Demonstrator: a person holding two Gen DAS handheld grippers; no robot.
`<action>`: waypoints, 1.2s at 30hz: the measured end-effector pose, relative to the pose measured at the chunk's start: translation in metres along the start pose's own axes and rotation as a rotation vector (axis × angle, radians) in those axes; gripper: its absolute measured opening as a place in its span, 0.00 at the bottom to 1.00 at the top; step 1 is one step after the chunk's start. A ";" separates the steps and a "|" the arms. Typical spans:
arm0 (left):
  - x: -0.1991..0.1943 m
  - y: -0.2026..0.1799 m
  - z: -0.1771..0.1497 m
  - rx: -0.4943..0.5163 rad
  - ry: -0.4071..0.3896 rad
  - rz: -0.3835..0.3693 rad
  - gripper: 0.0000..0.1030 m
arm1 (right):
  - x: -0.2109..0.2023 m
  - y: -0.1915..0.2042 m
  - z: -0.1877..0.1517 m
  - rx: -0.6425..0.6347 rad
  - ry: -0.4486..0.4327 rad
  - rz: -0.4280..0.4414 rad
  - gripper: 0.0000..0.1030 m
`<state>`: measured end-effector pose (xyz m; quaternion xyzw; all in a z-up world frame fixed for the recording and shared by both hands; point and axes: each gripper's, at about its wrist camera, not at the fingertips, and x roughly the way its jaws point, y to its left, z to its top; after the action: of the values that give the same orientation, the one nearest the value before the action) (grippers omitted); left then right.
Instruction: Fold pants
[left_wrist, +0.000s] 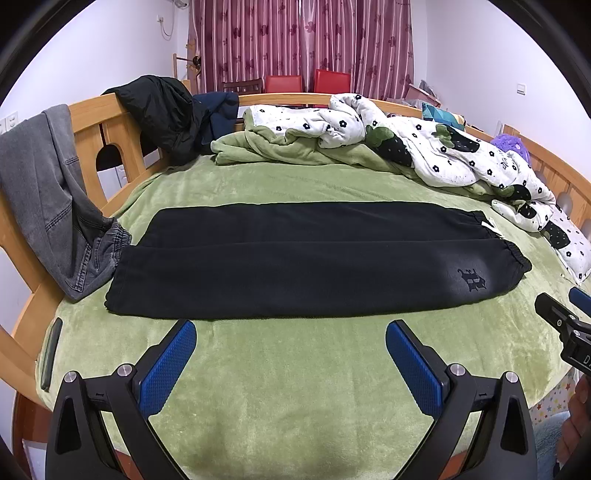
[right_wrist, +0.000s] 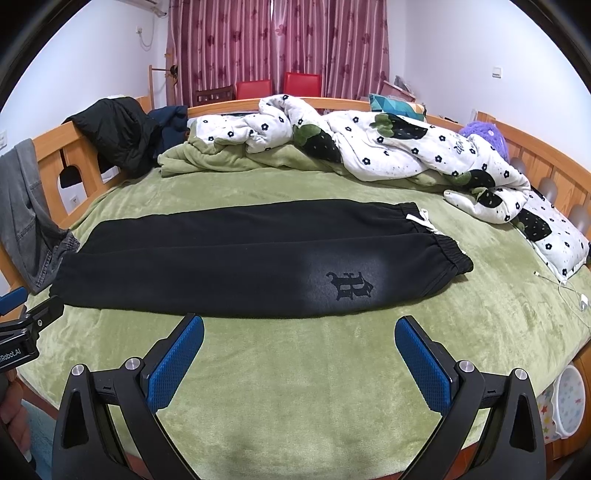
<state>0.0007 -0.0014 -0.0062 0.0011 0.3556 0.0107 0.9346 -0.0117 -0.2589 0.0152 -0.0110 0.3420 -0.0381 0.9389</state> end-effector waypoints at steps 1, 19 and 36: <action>0.000 0.000 0.000 -0.001 0.001 0.001 1.00 | 0.000 0.001 0.000 -0.001 -0.001 0.000 0.99; 0.000 0.001 0.001 -0.002 0.004 0.000 1.00 | -0.001 0.001 0.001 0.003 -0.002 0.005 0.99; -0.002 0.003 0.000 -0.009 0.003 -0.006 1.00 | -0.002 -0.004 0.000 -0.001 -0.008 -0.003 0.99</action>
<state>-0.0011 0.0014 -0.0045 -0.0044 0.3571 0.0095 0.9340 -0.0133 -0.2630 0.0164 -0.0120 0.3382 -0.0396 0.9402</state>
